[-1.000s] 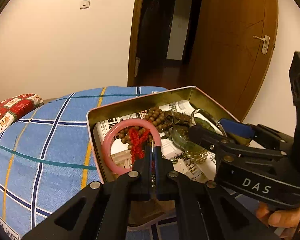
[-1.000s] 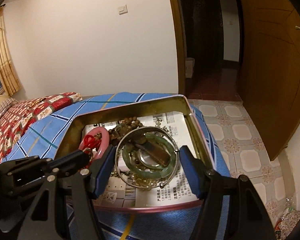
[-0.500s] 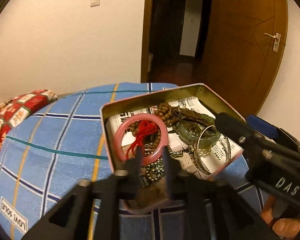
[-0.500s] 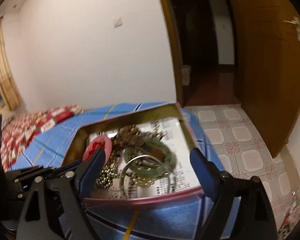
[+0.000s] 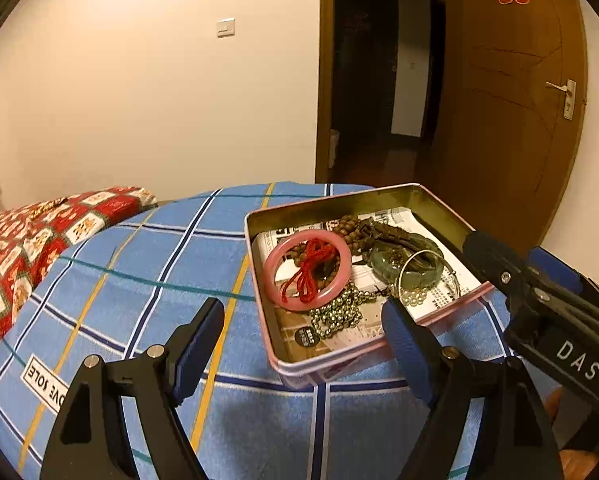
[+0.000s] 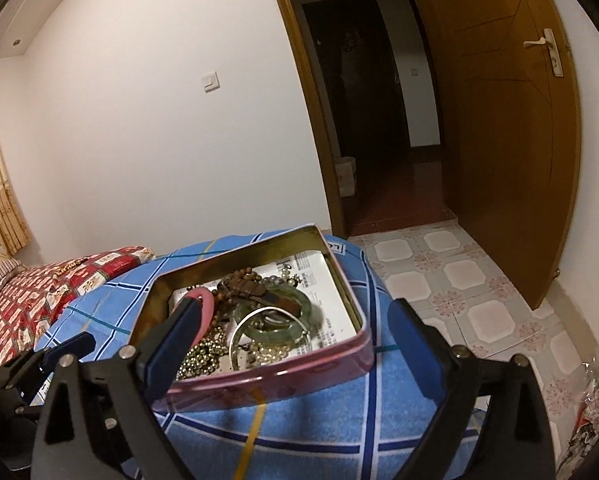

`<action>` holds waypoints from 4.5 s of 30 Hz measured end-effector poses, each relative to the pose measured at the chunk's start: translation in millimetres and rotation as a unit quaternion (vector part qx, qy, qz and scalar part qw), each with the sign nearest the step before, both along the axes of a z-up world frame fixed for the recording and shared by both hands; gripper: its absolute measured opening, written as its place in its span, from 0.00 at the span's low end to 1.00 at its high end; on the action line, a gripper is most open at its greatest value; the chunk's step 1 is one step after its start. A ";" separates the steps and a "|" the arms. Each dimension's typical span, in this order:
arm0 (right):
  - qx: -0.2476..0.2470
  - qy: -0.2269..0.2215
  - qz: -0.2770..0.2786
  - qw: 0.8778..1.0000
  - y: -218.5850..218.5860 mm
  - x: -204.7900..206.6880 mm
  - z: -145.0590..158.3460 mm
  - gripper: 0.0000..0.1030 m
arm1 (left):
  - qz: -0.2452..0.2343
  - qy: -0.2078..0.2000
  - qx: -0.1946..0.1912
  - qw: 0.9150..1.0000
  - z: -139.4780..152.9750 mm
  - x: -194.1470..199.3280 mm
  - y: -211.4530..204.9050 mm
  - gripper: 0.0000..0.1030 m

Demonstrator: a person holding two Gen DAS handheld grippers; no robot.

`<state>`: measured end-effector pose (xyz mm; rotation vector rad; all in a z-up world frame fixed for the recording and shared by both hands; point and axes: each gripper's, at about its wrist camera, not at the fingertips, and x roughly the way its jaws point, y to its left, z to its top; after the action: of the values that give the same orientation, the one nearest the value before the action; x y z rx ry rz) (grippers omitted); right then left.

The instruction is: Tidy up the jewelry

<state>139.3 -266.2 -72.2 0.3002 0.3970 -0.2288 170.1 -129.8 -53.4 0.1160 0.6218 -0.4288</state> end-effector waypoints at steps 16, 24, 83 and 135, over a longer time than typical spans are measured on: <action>0.057 0.042 -0.032 0.997 -40.9 5.2 -9.1 0.91 | 0.030 0.039 0.028 0.998 -11.5 27.4 3.2 0.80; 0.082 0.104 0.041 0.990 -30.5 44.4 -26.6 0.82 | 0.049 0.040 0.040 0.997 -13.7 36.3 12.6 0.80; -0.112 -0.093 -0.059 0.988 46.2 -51.3 11.7 1.00 | 0.118 -0.148 -0.017 0.982 6.5 -57.2 33.0 0.80; -0.112 -0.090 -0.059 0.988 44.8 -49.7 11.5 1.00 | 0.120 -0.145 -0.017 0.982 5.4 -56.7 32.7 0.80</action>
<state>89.6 -221.3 -60.7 0.1209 0.1725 -0.3565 113.4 -97.0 -48.0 0.0682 0.3350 -0.1837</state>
